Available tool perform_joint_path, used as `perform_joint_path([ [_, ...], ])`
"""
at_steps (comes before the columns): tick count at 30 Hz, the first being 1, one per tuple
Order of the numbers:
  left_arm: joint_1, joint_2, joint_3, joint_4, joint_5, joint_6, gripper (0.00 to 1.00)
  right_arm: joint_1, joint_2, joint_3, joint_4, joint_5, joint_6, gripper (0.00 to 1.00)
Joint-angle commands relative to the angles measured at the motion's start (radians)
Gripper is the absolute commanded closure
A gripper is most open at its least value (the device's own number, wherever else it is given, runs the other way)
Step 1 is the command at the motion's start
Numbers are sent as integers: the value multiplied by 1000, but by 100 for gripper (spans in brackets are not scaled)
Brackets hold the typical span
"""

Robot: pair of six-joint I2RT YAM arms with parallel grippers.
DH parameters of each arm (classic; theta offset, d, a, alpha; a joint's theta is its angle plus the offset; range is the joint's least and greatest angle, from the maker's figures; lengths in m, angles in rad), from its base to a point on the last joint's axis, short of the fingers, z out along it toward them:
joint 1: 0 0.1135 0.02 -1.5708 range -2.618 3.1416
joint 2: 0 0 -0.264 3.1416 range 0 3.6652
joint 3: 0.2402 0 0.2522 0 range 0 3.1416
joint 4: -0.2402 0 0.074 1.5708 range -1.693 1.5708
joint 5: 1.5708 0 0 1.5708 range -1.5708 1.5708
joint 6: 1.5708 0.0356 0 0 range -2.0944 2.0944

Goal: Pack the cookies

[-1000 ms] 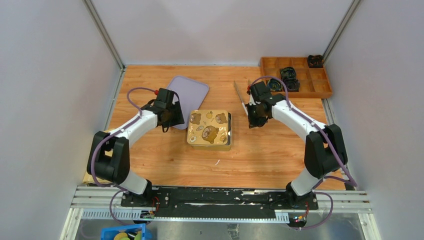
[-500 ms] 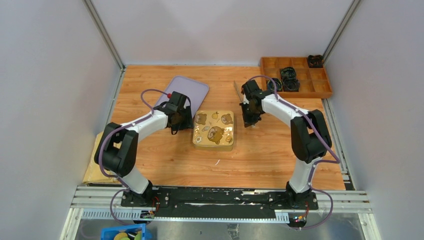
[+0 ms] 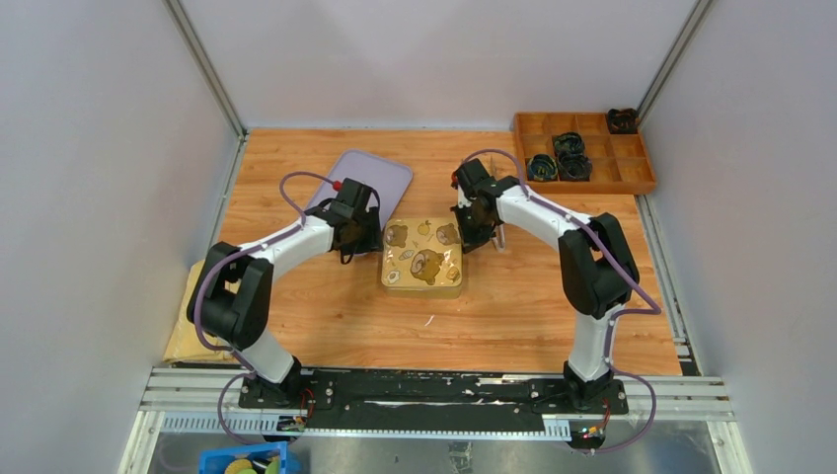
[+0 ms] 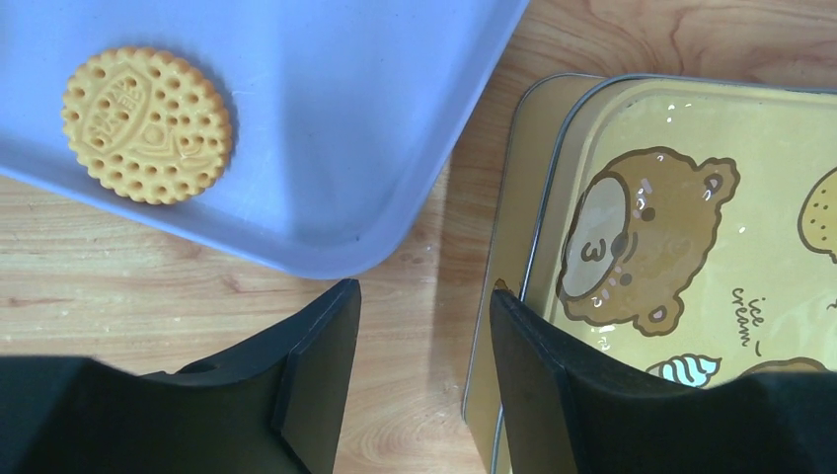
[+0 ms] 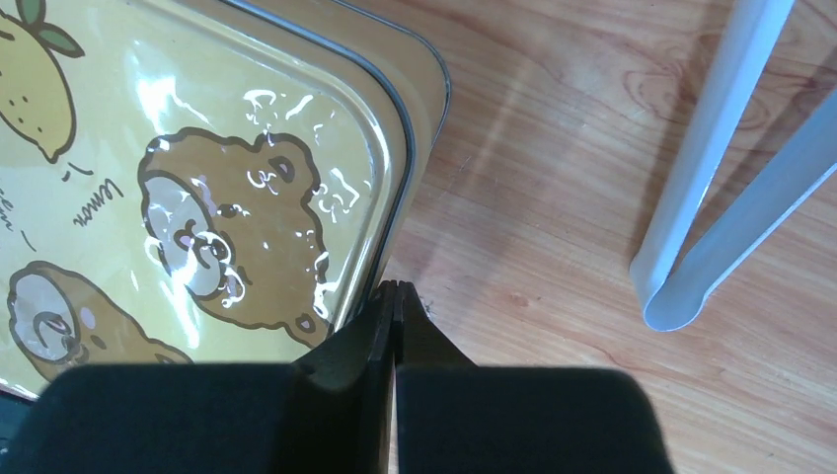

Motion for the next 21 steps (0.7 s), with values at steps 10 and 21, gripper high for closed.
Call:
perform_joint_path([
  [10, -92, 14, 43, 32, 22, -11, 44, 65, -5, 15, -40, 43, 26, 100],
  [21, -92, 0, 69, 15, -15, 31, 44, 66, -70, -39, -56, 99, 49, 100],
])
